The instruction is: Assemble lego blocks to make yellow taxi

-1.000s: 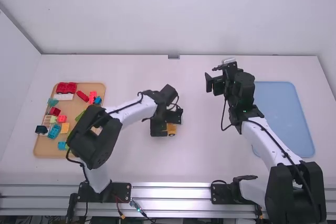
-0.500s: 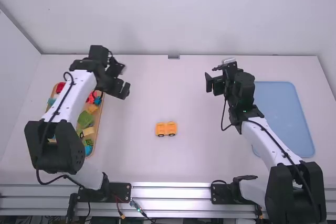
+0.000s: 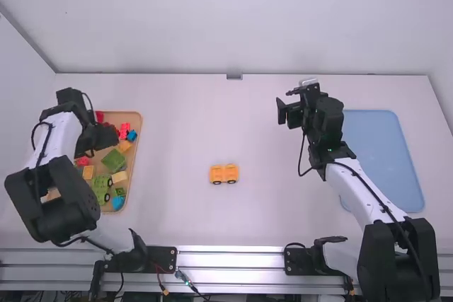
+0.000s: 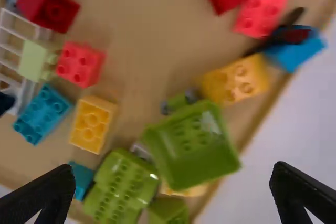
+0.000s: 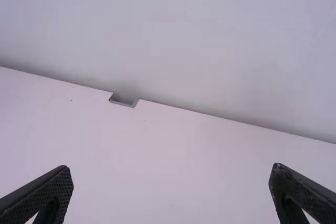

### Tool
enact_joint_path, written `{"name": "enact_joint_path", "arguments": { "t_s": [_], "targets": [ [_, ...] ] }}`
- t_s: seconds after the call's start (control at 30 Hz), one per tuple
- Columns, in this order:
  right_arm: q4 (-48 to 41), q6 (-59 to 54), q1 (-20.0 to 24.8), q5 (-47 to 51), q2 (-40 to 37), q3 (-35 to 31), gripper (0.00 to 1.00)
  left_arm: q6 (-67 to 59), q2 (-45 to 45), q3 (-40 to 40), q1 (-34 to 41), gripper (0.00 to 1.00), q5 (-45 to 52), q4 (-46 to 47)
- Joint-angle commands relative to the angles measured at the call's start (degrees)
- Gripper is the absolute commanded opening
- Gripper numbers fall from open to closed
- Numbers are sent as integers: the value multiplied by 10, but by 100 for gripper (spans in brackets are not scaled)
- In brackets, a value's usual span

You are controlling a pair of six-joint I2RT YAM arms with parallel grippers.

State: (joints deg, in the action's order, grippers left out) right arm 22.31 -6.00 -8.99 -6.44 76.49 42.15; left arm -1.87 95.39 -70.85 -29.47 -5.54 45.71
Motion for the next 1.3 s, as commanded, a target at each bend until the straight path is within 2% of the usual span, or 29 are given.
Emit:
{"name": "enact_joint_path", "arguments": {
  "t_s": [0.0, 0.03, 0.1, 0.13, 0.17, 0.2, 0.3, 0.43, 0.63, 0.83, 0.97, 1.13, 1.27],
  "targets": [
    [0, 2, -1, 0, 3, 25, 99, -96, -3, 12, -44, 99, 34, -9],
    [0, 2, -1, 0, 3, 25, 99, -137, -3, 19, -78, 93, 81, -22],
    [0, 2, -1, 0, 3, 25, 99, -184, -3, 26, -105, 89, 123, -30],
    [0, 2, -1, 0, 3, 25, 99, -219, -3, 31, -123, 89, 147, -34],
    [0, 2, -1, 0, 3, 25, 99, -238, -3, 35, -134, 95, 155, -36],
    [0, 2, -1, 0, 3, 25, 99, -246, -3, 38, -141, 100, 155, -41],
    [0, 2, -1, -5, 3, 25, 99, -234, -3, 49, -161, 99, 128, -69],
    [3, 2, -1, -35, 3, 25, 99, -149, -4, 50, -165, 99, 76, -40],
    [10, 2, -1, -43, 3, 25, 99, -237, -3, 57, -163, 99, 109, -60],
    [8, 2, -1, -43, 3, 25, 99, -237, 23, 60, -164, 100, 106, -59],
    [9, 2, -1, -43, 3, 25, 99, -265, 51, 59, -158, 93, 112, -57],
    [8, 2, -1, -43, 3, 25, 99, -270, 79, 55, -155, 79, 111, -64],
    [7, 2, -1, -43, 3, 25, 99, -271, 91, 56, -155, 77, 108, -74]
  ]
}}
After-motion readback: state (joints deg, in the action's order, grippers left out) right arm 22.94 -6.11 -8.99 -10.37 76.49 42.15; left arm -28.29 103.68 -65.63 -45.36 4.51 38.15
